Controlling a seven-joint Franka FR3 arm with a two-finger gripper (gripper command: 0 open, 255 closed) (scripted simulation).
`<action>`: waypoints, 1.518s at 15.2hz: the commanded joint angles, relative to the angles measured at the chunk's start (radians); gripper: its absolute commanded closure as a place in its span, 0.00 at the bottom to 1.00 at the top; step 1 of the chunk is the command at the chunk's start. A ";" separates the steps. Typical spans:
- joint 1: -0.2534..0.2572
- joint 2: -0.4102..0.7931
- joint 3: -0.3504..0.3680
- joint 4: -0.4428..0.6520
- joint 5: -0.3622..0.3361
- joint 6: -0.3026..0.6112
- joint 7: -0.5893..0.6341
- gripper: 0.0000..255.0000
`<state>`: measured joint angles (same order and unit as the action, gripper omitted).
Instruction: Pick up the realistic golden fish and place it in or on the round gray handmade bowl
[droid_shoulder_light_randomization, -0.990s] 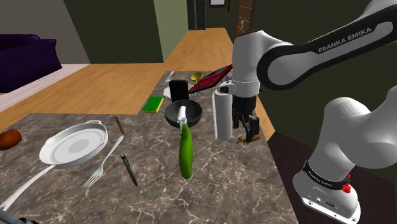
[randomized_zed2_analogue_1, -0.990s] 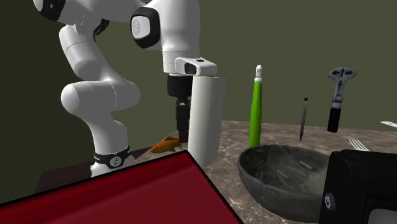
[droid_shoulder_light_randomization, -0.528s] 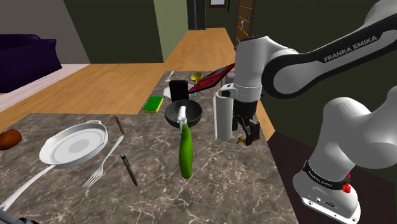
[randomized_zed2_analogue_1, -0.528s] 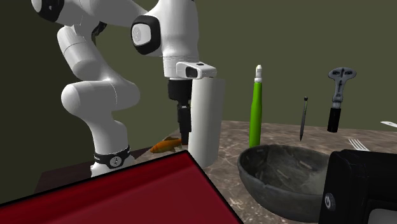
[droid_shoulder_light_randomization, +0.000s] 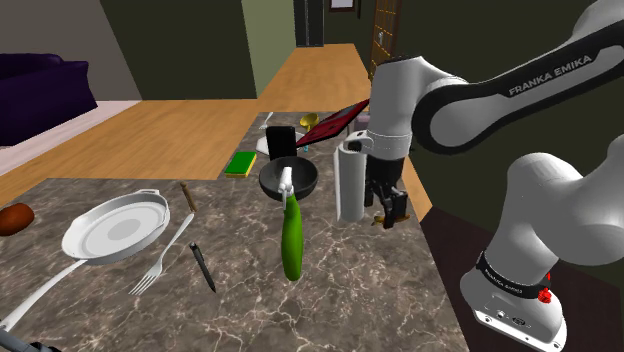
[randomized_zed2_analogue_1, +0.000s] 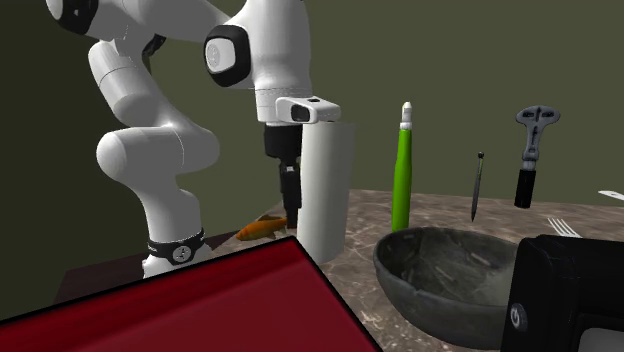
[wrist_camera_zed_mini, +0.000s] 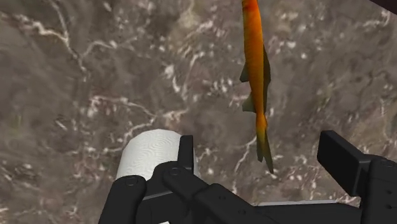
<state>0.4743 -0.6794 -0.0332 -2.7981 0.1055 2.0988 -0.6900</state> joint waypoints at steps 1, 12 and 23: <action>0.008 0.121 0.002 -0.016 0.020 0.067 -0.006 1.00; 0.025 0.046 -0.022 -0.003 -0.004 -0.018 0.015 1.00; 0.024 -0.023 -0.021 0.107 -0.014 -0.195 0.037 1.00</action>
<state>0.4993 -0.6928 -0.0541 -2.7009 0.0925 1.9235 -0.6542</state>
